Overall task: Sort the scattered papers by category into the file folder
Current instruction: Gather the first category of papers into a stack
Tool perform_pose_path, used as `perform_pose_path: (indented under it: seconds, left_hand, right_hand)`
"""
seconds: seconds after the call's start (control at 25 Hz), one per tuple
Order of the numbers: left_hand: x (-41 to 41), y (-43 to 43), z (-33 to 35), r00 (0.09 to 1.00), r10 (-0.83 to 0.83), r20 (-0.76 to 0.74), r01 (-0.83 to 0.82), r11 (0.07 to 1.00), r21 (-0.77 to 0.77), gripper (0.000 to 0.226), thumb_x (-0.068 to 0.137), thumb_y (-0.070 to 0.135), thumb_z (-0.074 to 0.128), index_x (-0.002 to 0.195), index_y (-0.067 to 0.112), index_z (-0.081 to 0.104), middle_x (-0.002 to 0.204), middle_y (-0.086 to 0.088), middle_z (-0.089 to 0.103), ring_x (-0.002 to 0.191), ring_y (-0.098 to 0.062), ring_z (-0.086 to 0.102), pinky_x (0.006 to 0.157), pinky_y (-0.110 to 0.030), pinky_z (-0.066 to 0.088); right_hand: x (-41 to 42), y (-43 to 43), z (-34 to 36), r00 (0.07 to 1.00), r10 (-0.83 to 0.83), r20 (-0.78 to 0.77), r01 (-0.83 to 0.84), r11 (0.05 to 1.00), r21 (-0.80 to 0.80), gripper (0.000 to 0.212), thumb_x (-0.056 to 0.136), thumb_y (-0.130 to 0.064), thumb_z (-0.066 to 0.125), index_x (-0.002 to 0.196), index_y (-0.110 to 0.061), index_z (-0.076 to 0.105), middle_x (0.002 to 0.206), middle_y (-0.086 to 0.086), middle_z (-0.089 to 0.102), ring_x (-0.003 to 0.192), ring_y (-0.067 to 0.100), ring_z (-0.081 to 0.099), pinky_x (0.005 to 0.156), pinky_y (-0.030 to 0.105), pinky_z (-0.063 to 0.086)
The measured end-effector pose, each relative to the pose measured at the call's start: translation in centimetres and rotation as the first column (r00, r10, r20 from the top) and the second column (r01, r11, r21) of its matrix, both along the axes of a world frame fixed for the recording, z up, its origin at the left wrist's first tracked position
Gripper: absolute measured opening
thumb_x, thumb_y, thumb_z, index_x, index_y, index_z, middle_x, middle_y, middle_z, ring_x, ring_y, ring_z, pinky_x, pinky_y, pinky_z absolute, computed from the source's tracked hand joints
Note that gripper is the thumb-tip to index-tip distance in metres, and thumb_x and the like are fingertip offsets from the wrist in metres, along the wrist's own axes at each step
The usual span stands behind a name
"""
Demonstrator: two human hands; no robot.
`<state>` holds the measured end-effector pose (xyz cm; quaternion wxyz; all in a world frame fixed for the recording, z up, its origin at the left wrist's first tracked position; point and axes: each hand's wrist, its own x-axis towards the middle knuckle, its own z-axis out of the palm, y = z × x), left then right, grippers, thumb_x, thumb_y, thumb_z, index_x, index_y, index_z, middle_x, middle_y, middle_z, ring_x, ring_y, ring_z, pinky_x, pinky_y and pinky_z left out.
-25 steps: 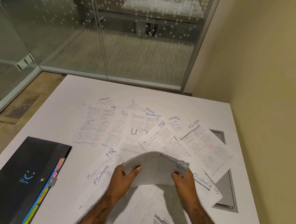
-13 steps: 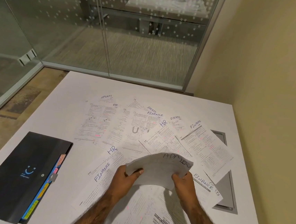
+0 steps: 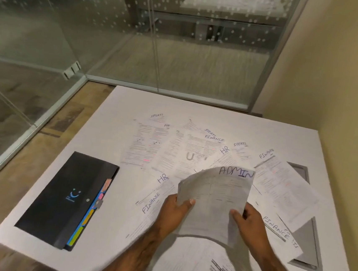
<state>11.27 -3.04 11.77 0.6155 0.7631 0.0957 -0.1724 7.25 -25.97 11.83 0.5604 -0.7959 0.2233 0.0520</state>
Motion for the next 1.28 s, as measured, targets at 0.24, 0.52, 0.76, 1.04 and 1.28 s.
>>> perform_pose_path:
  seconds: [0.24,0.52,0.76,1.04,1.28]
  left_hand:
    - [1.2,8.5,1.9,0.999,0.041,-0.005,-0.041,0.999,0.005,0.026,0.102,0.033,0.059,0.109,0.014,0.075,0.101,0.004,0.078,0.09,-0.014,0.075,0.076,-0.023,0.06]
    - [-0.3,29.2,-4.9,0.998,0.067,0.0,-0.035,0.518,0.855,0.068,0.088,0.059,0.063,0.146,0.026,0.048,0.151,-0.006,0.051,0.141,-0.028,0.047,0.113,-0.049,0.04]
    - [-0.8,35.8,-9.1,0.961,-0.048,-0.273,0.268,0.408,0.873,0.124,0.075,0.088,0.049,0.161,0.022,-0.011,0.17,-0.013,-0.014,0.155,-0.043,-0.008,0.116,-0.072,0.01]
    - [-0.9,37.2,-10.6,0.918,-0.248,-0.308,0.384,0.375,0.844,0.109,0.087,0.075,0.05,0.162,0.021,-0.009,0.17,-0.015,-0.01,0.155,-0.046,0.0,0.117,-0.07,0.018]
    - [-1.0,37.1,-10.2,0.94,-0.285,-0.188,0.319,0.539,0.78,0.054,0.103,0.044,0.044,0.144,0.009,0.042,0.146,-0.014,0.052,0.13,-0.032,0.055,0.102,-0.045,0.053]
  right_hand:
    - [1.8,5.9,1.4,0.999,0.047,0.006,-0.048,0.99,0.13,0.019,0.097,-0.007,0.062,0.102,-0.022,0.074,0.096,-0.007,0.078,0.088,0.016,0.075,0.079,0.035,0.058]
    - [1.1,15.2,1.2,0.999,0.01,-0.032,-0.003,0.977,0.212,0.019,0.095,-0.003,0.061,0.097,-0.018,0.074,0.091,0.001,0.08,0.083,0.022,0.077,0.077,0.039,0.059]
    - [-2.2,23.4,-0.7,0.985,-0.13,-0.11,0.148,0.973,0.177,0.012,0.096,-0.005,0.062,0.099,-0.009,0.073,0.095,0.017,0.078,0.085,0.038,0.073,0.078,0.045,0.056]
    - [-6.2,28.9,0.0,0.965,-0.191,-0.177,0.212,0.971,0.106,0.01,0.097,-0.009,0.063,0.097,-0.012,0.073,0.089,0.001,0.08,0.082,0.025,0.077,0.078,0.042,0.061]
    - [-6.5,30.0,-1.4,0.949,-0.249,-0.194,0.267,0.961,0.069,0.009,0.096,-0.01,0.063,0.092,-0.006,0.071,0.086,0.007,0.078,0.082,0.031,0.075,0.075,0.045,0.059]
